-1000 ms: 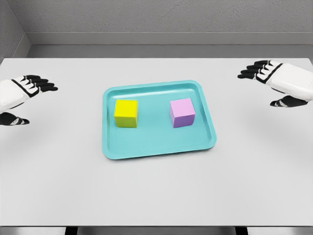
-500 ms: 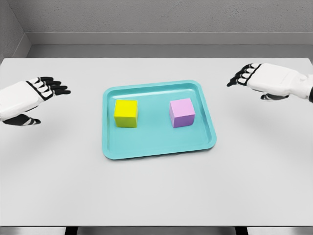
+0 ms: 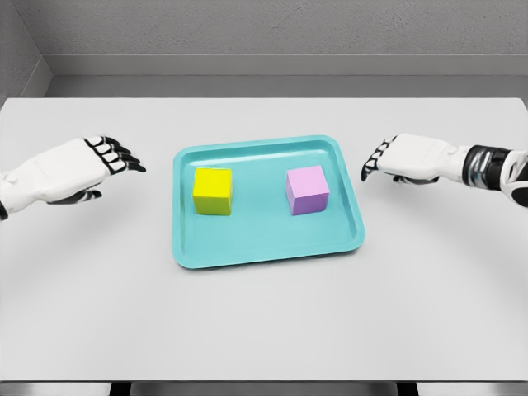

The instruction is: Push two cubes

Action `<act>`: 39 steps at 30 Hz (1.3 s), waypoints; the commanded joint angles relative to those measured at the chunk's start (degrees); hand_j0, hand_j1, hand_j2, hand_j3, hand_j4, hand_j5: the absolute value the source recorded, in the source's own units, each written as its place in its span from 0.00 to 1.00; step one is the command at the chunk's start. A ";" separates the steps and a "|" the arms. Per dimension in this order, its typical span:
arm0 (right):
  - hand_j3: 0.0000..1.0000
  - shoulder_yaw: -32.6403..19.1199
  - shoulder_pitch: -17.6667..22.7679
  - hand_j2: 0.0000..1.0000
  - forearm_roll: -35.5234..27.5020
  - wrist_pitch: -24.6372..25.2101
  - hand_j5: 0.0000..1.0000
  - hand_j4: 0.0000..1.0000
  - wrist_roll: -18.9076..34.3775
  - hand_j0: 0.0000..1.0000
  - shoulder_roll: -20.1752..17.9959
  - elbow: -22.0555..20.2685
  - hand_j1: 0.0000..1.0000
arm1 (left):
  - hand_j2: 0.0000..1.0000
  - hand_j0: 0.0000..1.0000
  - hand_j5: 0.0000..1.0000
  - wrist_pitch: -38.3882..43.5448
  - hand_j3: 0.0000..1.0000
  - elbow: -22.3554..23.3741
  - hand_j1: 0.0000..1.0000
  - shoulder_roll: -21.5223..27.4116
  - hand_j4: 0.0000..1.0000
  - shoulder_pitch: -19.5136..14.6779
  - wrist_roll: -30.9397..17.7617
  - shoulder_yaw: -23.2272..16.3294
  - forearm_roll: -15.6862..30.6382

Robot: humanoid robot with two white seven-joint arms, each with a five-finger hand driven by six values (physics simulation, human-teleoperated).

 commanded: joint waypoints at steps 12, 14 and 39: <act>0.61 0.96 -0.18 0.61 -0.06 0.11 0.61 0.61 0.00 0.61 0.07 -3.70 0.61 | 0.68 0.68 0.68 0.06 0.68 3.54 0.68 -0.90 0.68 -5.18 -0.01 -7.15 -0.61; 0.60 1.76 -0.26 0.60 -0.06 0.11 0.60 0.60 0.00 0.60 0.16 -3.69 0.60 | 0.68 0.68 0.68 0.06 0.68 5.21 0.68 -1.96 0.68 -6.24 -0.01 -8.47 -0.70; 0.60 4.75 -0.88 0.60 0.56 0.11 0.60 0.60 0.61 0.60 3.76 -4.40 0.60 | 0.68 0.68 0.68 0.06 0.68 5.74 0.68 -6.79 0.68 -9.23 -2.03 -11.90 -0.79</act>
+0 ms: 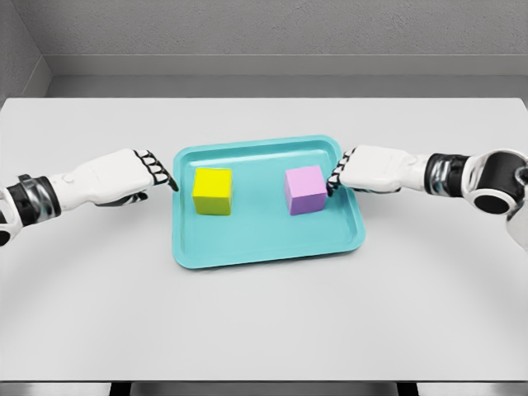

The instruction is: Push two cubes

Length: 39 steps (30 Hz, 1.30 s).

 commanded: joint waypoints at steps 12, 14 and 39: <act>0.60 0.51 -0.79 0.60 0.51 0.03 0.60 0.60 -0.01 0.60 1.34 0.55 0.60 | 0.68 0.68 0.68 0.06 0.68 -0.45 0.68 -2.73 0.68 -0.53 -1.31 0.03 0.43; 0.60 0.69 -1.32 0.60 0.87 0.03 0.60 0.60 -0.01 0.60 1.69 0.64 0.60 | 0.68 0.68 0.68 0.06 0.68 -0.54 0.68 -2.90 0.68 -0.53 -1.31 0.03 0.43; 0.60 2.62 -2.11 0.60 -1.24 0.03 0.60 0.60 -2.03 0.60 3.80 3.28 0.60 | 0.68 0.68 0.68 0.06 0.68 -1.42 0.68 -8.09 0.68 -1.41 -6.23 0.03 0.25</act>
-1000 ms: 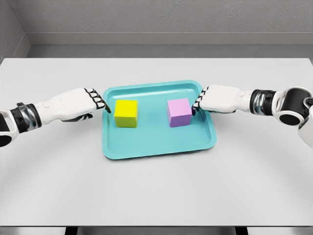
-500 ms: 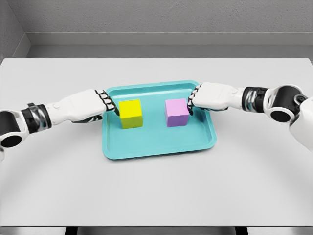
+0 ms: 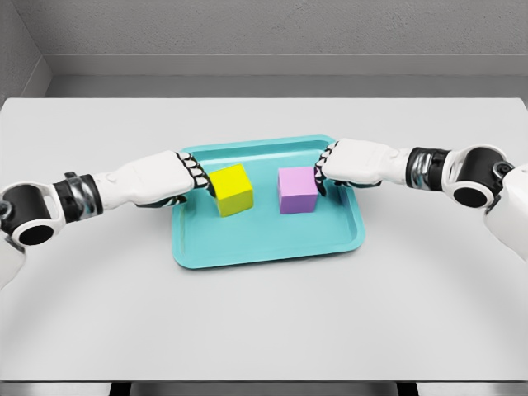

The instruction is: Push two cubes

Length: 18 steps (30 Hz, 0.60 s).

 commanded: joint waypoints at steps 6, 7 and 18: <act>0.60 0.58 0.44 0.60 -2.38 -1.29 0.60 0.60 -1.56 0.60 -0.21 -0.32 0.60 | 0.68 0.68 0.68 0.07 0.68 1.74 0.68 0.06 0.68 0.09 -0.29 0.01 0.46; 0.60 0.41 0.44 0.60 -2.56 -1.29 0.60 0.60 -1.65 0.60 -0.55 -0.32 0.60 | 0.68 0.68 0.68 0.07 0.68 2.36 0.68 0.15 0.68 0.09 -0.29 0.01 0.46; 0.60 0.49 0.97 0.60 -3.35 -1.29 0.60 0.60 -4.28 0.60 -1.08 0.38 0.60 | 0.68 0.68 0.68 0.07 0.68 2.71 0.68 -0.11 0.68 -0.18 -0.37 0.01 0.72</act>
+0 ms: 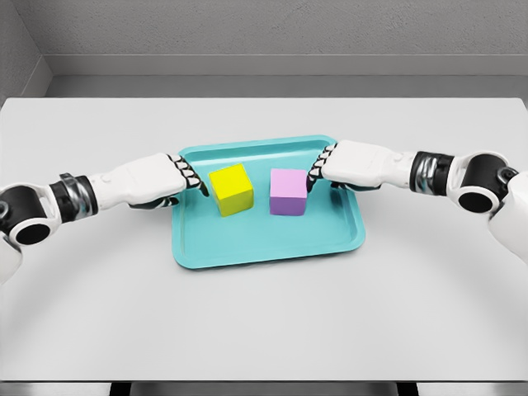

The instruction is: Push two cubes

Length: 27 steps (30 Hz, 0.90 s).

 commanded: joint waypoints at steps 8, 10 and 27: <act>0.58 0.36 0.79 0.58 -0.05 -0.05 0.58 0.58 -1.69 0.58 0.19 0.02 0.58 | 0.68 0.68 0.68 0.09 0.68 -3.69 0.68 -1.85 0.68 0.53 -0.72 -0.01 0.36; 0.57 0.45 1.05 0.57 -0.05 -0.05 0.57 0.57 -1.78 0.57 0.28 0.02 0.57 | 0.68 0.68 0.68 0.09 0.68 -4.21 0.68 -2.37 0.68 0.62 -0.98 -0.01 0.27; 0.57 0.53 1.49 0.57 0.13 -0.05 0.57 0.57 -1.60 0.57 0.36 -0.07 0.57 | 0.68 0.68 0.68 0.09 0.68 -7.56 0.68 -5.54 0.68 1.14 -4.32 -1.68 0.10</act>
